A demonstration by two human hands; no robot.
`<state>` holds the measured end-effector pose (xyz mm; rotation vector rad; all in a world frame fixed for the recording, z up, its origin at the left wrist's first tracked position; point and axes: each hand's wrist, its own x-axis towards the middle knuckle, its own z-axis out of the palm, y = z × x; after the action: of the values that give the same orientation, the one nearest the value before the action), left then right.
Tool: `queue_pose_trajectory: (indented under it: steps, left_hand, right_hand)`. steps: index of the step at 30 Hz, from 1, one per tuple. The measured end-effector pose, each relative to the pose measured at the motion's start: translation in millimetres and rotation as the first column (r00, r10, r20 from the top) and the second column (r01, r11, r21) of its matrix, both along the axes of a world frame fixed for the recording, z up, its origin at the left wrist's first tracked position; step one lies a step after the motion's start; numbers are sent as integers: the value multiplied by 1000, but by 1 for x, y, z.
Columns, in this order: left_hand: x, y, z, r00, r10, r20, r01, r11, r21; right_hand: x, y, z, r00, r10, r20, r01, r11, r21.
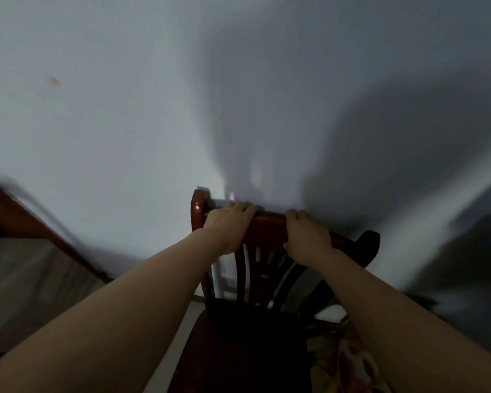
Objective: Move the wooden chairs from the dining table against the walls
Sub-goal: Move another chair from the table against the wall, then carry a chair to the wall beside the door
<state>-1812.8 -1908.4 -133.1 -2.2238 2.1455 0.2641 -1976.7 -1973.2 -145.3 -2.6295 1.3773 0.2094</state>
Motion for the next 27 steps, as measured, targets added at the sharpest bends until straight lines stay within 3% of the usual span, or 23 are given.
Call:
queue_pose_trajectory:
  steps: [4,7,15,27]
  left_hand:
    - [-1,17,7,998,-2,57,-5,994,108]
    - [1,37,16,997,-33,76,20,987,160]
    - [51,121,43,989,114,91,-124,986,113]
    - [191,338,75,890,427,161,-441,895,61]
  right_hand:
    - [6,23,14,987,15,-162,6,991,133]
    - [19,42,24,979,63,-193,-27,983,183]
    - [80,111,34,983,176,-47,-166,972,166]
    - [231,277,59,921,383,74,-389,916,102]
